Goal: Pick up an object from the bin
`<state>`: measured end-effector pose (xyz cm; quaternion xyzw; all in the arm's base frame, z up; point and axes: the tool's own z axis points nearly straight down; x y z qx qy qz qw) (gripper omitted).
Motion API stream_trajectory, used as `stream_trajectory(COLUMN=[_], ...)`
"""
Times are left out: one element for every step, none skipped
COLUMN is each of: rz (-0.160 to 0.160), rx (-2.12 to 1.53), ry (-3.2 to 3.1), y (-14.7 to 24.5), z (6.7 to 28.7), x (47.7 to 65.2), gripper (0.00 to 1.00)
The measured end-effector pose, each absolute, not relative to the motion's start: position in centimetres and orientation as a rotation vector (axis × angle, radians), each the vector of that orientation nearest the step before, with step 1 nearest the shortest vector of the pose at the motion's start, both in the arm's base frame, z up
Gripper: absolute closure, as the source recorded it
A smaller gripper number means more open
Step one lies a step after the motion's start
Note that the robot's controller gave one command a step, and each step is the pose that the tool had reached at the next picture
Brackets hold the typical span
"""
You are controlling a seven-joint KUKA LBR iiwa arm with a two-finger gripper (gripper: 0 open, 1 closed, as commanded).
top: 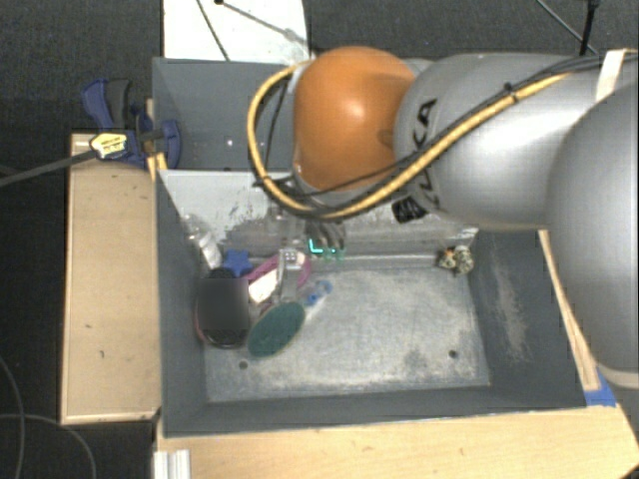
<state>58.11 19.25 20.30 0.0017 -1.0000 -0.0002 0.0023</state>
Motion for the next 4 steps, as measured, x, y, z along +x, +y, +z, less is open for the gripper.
stream_trajectory(rz=[-0.003, 0.002, -0.002, -0.004], rx=[0.604, 0.416, 0.412, 0.429], ry=[-3.084, -3.109, -3.115, -3.123], y=[22.7, 20.6, 20.8, 19.2], z=[21.1, 8.6, 9.0, 29.0], x=[53.8, 53.3, 53.4, 52.8], gripper=[0.00, 0.00, 1.00, 1.00])
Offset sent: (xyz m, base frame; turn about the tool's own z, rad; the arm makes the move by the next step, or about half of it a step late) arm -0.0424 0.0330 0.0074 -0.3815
